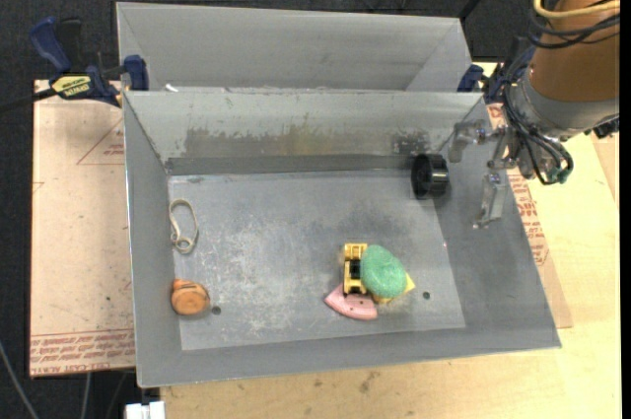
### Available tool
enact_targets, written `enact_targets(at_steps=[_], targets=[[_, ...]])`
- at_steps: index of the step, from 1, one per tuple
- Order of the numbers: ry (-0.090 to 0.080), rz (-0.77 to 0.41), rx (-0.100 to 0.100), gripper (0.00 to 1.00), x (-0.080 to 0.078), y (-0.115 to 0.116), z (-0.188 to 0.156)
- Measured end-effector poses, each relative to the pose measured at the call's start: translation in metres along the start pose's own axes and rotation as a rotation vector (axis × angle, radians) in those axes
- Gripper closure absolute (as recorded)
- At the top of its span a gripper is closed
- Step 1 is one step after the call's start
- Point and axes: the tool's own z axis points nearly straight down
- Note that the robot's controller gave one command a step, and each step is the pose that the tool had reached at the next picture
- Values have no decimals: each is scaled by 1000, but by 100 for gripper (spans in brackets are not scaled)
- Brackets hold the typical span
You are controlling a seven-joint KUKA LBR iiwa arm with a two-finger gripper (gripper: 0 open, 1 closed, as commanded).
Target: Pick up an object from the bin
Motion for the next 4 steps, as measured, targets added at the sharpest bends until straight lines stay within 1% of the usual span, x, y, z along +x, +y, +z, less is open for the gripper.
enact_targets(at_steps=[1,2,3,4], targets=[[-2,54,-1,0,37,31,79],[3,289,-1,0,57,95,75],[2,50,-2,0,72,107,75],[1,365,-1,0,87,101,120]])
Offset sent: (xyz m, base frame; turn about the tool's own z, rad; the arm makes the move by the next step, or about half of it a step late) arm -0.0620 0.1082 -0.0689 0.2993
